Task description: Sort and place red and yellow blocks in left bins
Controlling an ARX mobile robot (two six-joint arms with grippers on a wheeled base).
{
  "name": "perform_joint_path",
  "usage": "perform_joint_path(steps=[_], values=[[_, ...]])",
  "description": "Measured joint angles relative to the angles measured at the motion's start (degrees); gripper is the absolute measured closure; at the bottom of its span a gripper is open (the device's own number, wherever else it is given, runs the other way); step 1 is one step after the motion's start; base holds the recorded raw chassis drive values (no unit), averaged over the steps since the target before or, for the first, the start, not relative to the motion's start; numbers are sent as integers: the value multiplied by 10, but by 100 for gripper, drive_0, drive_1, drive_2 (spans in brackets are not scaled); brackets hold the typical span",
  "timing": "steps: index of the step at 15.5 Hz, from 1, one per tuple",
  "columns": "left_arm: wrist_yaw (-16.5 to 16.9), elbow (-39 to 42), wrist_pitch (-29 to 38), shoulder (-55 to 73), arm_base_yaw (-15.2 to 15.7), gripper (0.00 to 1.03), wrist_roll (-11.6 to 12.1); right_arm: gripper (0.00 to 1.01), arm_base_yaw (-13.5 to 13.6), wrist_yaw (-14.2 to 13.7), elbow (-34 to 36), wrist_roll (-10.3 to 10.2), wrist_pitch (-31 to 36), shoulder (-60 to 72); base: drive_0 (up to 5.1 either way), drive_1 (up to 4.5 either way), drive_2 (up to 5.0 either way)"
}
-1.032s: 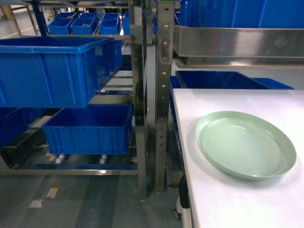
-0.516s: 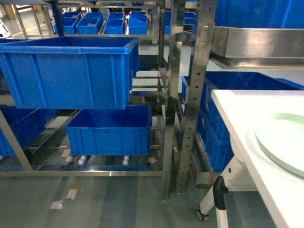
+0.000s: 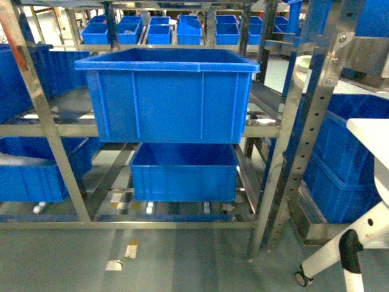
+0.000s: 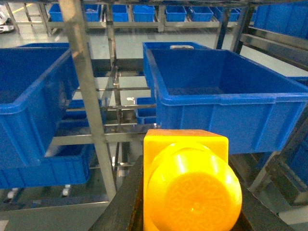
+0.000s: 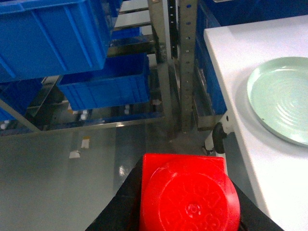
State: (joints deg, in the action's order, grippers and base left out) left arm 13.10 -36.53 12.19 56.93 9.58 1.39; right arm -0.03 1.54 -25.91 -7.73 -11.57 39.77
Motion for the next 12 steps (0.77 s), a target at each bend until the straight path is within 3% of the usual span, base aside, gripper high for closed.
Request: perform_joint_path(steps=[12], values=[[0, 0, -2, 0, 0, 76, 0, 74, 0, 0, 0, 0, 0, 2, -496, 250, 250]])
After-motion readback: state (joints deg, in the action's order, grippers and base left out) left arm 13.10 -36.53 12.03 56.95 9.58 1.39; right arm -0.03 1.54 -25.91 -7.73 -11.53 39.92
